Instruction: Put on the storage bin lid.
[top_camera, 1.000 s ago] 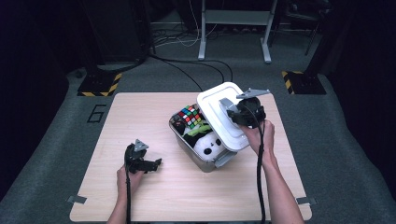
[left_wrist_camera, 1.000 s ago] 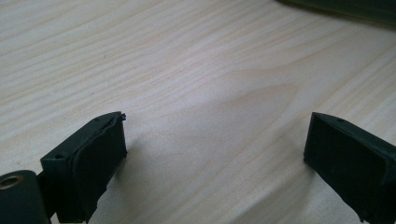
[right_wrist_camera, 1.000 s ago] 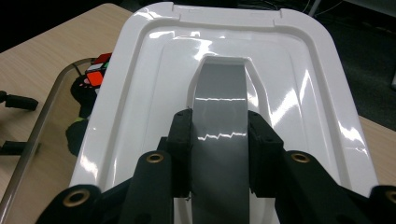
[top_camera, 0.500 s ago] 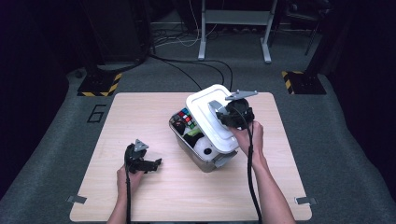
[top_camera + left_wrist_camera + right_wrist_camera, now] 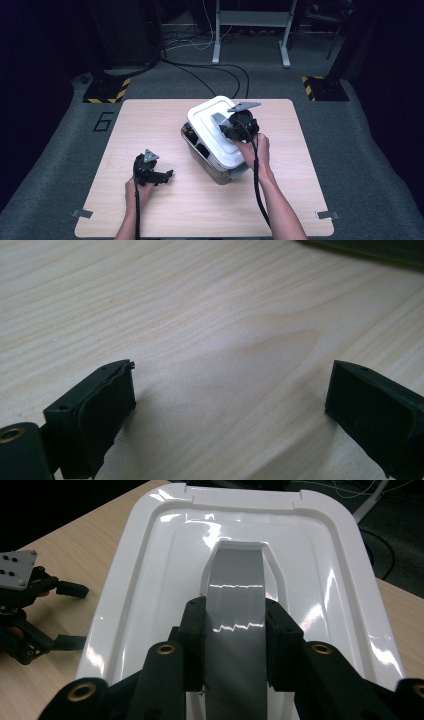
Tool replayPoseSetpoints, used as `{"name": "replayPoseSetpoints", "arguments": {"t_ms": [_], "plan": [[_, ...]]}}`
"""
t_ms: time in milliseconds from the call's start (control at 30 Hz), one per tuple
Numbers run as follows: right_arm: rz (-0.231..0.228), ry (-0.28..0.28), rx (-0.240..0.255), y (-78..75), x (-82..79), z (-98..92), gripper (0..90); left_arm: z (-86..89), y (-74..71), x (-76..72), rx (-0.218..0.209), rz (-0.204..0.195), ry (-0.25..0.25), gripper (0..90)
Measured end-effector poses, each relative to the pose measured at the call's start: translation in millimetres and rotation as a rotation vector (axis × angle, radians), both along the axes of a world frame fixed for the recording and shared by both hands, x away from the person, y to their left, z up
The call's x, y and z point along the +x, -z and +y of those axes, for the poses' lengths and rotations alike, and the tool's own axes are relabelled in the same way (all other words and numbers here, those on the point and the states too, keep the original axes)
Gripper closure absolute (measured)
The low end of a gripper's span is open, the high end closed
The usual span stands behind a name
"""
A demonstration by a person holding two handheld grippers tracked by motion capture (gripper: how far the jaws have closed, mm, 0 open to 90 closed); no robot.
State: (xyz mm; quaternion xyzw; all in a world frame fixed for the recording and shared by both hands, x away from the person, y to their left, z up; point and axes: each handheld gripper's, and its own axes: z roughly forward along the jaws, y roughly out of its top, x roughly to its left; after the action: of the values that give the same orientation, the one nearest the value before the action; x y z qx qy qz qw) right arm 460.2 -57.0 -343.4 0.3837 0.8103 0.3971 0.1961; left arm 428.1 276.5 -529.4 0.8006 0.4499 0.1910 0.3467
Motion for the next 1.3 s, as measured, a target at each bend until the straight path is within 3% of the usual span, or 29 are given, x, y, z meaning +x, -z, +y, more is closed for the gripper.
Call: {"name": "replayPoseSetpoints", "arguments": {"t_ms": [167,367,633,733,767,933,1000,1300], "plan": [[0.016,-0.002,0.005,6.0,-1.6,10.5,66.7,-0.4,0.1,-0.2,-0.008,0.005,-0.003,5.4],[0.013,-0.004,-0.025,14.7,-5.0,20.8,66.7,-0.4,0.1,-0.2,-0.008,0.004,-0.003,5.4],[0.005,-0.005,-0.009,19.0,-9.9,25.1,66.7,-0.4,0.1,-0.3,-0.007,0.004,-0.003,5.4],[0.007,0.003,0.001,20.9,-11.2,23.0,66.7,0.6,-0.6,-0.1,0.008,0.008,0.008,5.5],[0.003,0.000,0.001,21.6,-11.1,22.0,66.7,-0.6,0.1,-0.3,-0.009,0.004,-0.005,5.4],[0.007,0.008,0.020,26.5,-13.8,18.4,66.7,-0.3,0.0,-0.3,-0.005,0.004,-0.002,5.5],[0.007,0.007,0.019,27.1,-13.5,19.4,66.6,0.9,-0.7,-0.2,0.011,0.009,0.010,5.5],[0.005,-0.020,0.028,28.2,-12.0,16.6,65.8,0.3,-0.4,-0.3,0.002,0.006,0.003,5.6]]}}
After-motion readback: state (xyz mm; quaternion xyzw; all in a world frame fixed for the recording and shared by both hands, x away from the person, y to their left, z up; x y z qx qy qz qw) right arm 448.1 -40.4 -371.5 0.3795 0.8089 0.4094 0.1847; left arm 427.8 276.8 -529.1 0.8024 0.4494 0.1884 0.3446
